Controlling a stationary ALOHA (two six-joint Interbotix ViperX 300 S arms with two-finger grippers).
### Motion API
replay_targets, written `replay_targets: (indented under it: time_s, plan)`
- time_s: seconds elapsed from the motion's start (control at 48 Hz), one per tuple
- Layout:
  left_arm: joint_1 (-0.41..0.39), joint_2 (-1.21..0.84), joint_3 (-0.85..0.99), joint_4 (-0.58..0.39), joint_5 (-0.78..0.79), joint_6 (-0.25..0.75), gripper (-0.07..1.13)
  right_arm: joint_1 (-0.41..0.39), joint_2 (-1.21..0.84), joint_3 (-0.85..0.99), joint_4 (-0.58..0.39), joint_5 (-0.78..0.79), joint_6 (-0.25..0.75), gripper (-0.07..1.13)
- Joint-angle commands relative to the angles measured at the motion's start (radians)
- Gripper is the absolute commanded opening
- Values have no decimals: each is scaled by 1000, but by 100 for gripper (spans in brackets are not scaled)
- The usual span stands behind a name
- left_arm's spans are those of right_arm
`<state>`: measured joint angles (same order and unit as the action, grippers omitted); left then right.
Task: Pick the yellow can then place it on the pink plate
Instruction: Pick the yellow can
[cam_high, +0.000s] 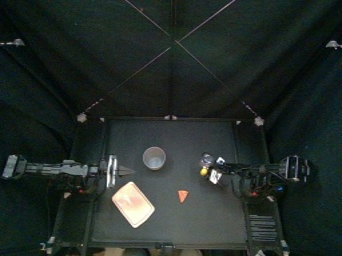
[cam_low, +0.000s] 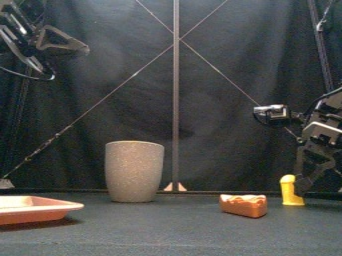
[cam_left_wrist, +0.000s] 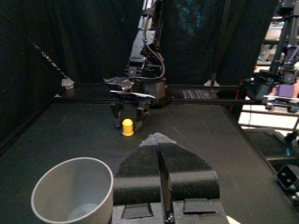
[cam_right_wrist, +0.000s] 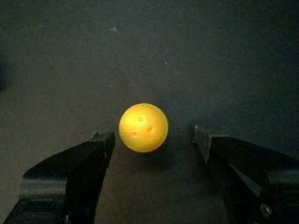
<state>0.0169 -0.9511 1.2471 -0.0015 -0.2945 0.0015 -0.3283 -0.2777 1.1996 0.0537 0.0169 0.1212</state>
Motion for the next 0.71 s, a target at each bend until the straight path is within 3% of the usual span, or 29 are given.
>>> replay_targets:
  time_s: [0.021, 0.354, 0.708]
  plan:
    - [3, 5, -8, 0, -11, 0, -3, -9, 21, -31, 0, -8, -2, 105]
    - [3, 5, -5, 0, -11, -2, -3, -9, 41, -44, 9, -3, 0, 102]
    - [3, 5, 8, 0, -11, -2, -3, -9, 37, -49, 6, -9, -2, 66]
